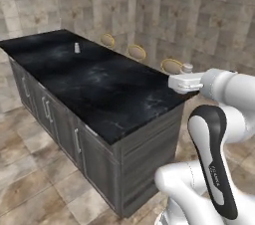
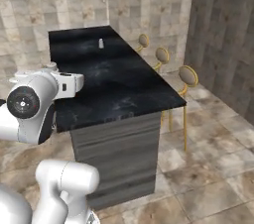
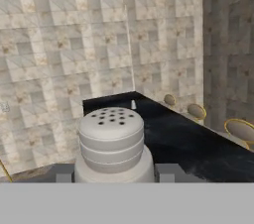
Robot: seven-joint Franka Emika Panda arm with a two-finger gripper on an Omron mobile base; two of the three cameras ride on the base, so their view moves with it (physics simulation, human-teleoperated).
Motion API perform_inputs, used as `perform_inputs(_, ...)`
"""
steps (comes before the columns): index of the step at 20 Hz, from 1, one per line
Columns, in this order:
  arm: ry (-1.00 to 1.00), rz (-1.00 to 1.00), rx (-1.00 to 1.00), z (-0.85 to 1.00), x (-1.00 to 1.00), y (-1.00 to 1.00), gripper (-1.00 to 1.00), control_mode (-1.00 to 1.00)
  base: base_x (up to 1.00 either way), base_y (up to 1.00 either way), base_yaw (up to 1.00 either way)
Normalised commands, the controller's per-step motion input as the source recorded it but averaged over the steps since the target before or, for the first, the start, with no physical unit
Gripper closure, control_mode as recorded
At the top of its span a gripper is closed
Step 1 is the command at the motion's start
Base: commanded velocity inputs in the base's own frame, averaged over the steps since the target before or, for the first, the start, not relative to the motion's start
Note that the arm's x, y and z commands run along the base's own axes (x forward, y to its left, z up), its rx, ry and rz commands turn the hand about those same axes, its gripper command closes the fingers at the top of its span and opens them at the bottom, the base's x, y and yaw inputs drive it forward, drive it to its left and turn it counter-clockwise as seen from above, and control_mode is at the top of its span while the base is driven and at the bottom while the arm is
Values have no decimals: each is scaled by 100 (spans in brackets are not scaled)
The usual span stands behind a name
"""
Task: The dining table condiment station is running low on shaker. Refill the condiment station by opening the cabinet and taking the shaker from the cabinet and placing it on the dining table.
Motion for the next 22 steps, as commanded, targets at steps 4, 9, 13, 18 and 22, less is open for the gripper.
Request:
perform_inputs(4,0,0,0,0,0,0,100,100,73,-100,24)
perform_inputs(9,0,0,0,0,0,0,100,100,75,-100,24)
perform_inputs(13,0,0,0,0,0,0,100,100,76,-100,24)
perform_inputs(18,0,0,0,0,0,0,100,100,79,-100,25)
perform_inputs(22,0,0,0,0,0,0,100,100,85,-100,26)
